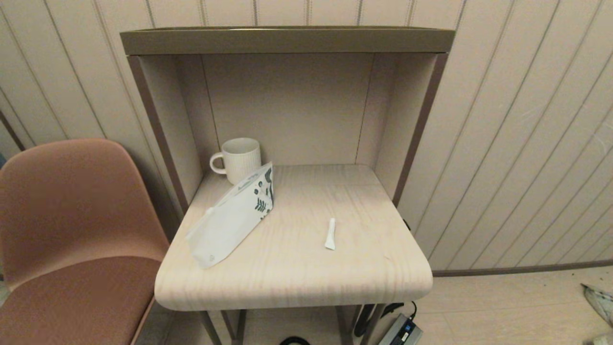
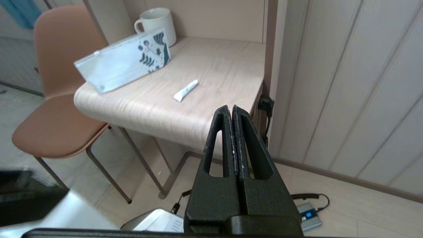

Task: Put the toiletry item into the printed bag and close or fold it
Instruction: Pick up the storage bag

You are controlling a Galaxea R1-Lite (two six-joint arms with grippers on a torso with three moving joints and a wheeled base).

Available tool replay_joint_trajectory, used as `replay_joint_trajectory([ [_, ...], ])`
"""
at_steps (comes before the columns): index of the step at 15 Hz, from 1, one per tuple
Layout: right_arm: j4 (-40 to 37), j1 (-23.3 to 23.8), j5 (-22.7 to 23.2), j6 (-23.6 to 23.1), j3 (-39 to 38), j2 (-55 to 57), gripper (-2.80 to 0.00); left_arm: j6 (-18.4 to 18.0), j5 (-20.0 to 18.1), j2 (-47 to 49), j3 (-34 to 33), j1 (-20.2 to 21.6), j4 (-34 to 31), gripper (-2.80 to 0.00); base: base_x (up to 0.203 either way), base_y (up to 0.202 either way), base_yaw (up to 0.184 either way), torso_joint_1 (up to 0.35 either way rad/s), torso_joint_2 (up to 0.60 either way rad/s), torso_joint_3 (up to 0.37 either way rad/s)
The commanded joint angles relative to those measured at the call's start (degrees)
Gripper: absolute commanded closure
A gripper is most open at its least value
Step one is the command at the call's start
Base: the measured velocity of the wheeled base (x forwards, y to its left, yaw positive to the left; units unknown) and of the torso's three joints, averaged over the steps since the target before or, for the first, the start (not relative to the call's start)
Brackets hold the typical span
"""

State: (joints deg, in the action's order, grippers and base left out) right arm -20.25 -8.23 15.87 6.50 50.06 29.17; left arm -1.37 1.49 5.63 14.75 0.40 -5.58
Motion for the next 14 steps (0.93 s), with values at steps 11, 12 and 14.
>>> replay_joint_trajectory([
  [11,-1.1,-2.9,6.3,-0.1,7.1,23.2,0.00,7.6,-39.8,52.4,19.0,-3.5,8.4,0.00,0.000,0.000,0.000,0.000,0.00,0.000],
  [12,-2.0,-5.5,6.9,0.0,7.9,25.8,0.00,7.6,-40.3,55.1,19.5,-4.7,10.3,0.00,0.000,0.000,0.000,0.000,0.00,0.000],
  [14,-2.7,-6.8,6.9,-0.9,10.3,28.5,0.00,7.6,-40.6,59.6,21.3,-6.7,12.7,0.00,0.000,0.000,0.000,0.000,0.00,0.000],
])
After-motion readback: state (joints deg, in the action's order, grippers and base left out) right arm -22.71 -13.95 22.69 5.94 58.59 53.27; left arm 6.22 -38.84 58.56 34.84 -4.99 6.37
